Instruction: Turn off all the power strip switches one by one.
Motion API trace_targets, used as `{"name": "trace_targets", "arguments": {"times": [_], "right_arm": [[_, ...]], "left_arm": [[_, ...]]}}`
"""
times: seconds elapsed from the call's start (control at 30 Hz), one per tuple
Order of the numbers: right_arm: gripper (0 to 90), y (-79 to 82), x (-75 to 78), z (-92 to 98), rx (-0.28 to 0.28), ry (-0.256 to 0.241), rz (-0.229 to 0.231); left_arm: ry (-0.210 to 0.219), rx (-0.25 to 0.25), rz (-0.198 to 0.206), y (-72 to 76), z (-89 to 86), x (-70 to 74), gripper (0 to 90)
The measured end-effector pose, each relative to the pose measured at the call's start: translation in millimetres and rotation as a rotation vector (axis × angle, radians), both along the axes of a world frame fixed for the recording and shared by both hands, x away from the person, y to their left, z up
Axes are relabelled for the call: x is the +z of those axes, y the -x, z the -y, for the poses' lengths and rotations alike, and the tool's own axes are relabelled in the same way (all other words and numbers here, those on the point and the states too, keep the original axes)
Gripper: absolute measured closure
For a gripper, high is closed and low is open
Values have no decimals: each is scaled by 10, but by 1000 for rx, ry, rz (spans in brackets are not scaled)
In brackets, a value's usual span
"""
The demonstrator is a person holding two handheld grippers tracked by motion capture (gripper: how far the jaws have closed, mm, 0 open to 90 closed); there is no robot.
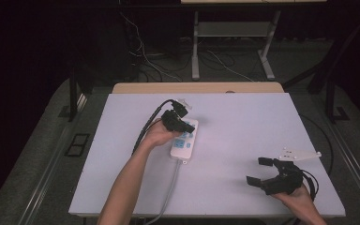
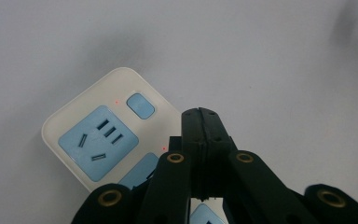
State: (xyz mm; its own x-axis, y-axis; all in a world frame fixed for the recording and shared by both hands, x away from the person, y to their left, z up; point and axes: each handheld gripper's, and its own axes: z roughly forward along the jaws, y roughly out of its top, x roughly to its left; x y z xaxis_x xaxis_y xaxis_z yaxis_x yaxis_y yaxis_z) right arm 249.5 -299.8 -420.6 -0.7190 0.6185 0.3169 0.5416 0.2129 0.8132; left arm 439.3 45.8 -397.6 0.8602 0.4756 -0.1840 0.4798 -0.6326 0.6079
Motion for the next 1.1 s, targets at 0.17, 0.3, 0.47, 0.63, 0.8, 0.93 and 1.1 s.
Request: {"name": "trace_targets", "arguments": {"times": [0.17,0.3,0.47,0.63,0.8,0.93,1.1], "right_arm": [[3,-1,-1,0,0,1,-3],[3,-1,-2,2,0,0,-2],[3,-3,-3,5,1,0,-2],[3,-8,-7,2,2,3,-4],[3,-2,-4,2,1,5,-4],[3,1,-2,8,1,3,-1],[3,1,1,16,-2,5,2]], "left_arm": [[-10,-5,-4,-9,35,-47,893],[-23,-6,-6,-16,47,-74,894],[-38,-3,-10,-28,31,-106,894],[-27,2,-27,-32,32,-119,893],[-12,6,-41,-43,17,-130,894],[-16,16,-42,-37,21,-127,895],[1,20,-55,-47,-2,-140,897]]}}
